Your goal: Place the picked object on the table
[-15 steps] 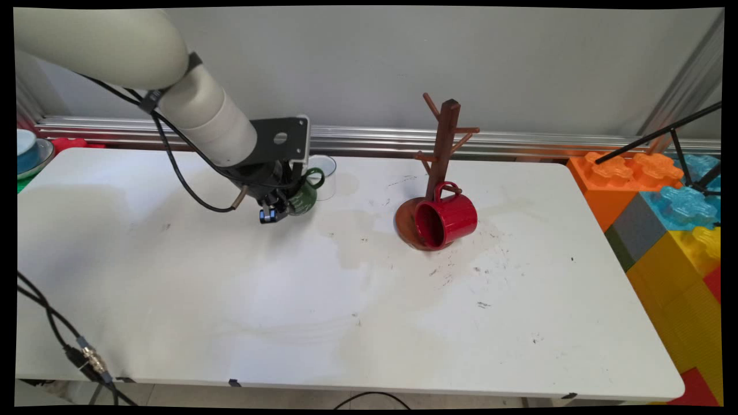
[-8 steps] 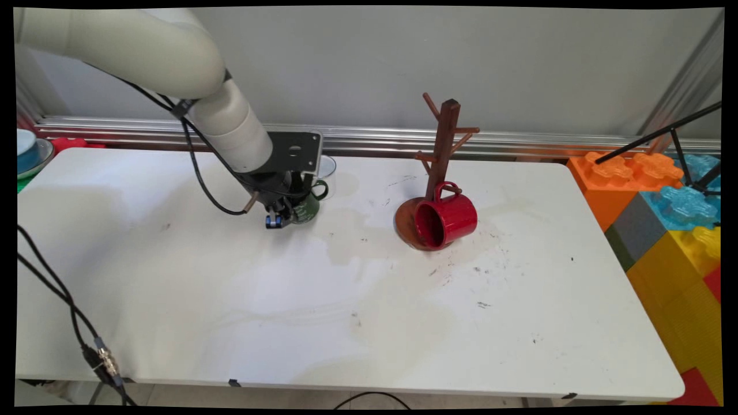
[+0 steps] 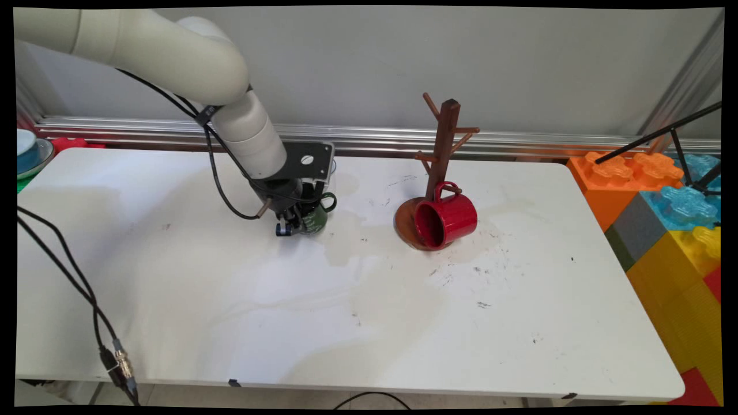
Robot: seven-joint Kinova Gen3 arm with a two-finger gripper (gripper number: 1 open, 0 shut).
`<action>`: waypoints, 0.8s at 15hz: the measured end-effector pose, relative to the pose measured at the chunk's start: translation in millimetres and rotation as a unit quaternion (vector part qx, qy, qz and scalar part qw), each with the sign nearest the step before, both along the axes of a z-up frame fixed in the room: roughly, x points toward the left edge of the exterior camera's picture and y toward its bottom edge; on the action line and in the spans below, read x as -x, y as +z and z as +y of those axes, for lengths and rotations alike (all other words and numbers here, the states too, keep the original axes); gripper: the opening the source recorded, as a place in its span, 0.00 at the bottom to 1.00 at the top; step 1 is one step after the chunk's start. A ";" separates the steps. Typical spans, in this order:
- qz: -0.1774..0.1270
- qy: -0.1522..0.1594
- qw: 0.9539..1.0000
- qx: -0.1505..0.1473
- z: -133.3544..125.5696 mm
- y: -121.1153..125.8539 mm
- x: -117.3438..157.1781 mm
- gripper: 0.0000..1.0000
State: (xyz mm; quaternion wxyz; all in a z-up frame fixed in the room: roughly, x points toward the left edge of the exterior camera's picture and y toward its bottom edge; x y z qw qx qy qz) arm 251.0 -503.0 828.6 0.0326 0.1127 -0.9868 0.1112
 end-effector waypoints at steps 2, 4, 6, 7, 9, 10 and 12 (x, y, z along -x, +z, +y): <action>0.004 -0.003 1.000 -0.007 -5.2 -5.4 1.0 0.00; 0.006 -0.005 1.000 -0.010 -7.7 -8.2 1.2 0.00; 0.009 -0.008 1.000 -0.013 -10.5 -11.0 1.7 1.00; 0.011 -0.009 1.000 -0.015 -11.4 -12.3 2.1 1.00; 0.016 -0.015 1.000 -0.017 -12.7 -14.2 3.1 1.00; 0.022 -0.022 0.999 -0.016 -13.5 -14.6 4.5 1.00; 0.034 -0.033 0.999 -0.011 -13.3 -11.9 6.7 1.00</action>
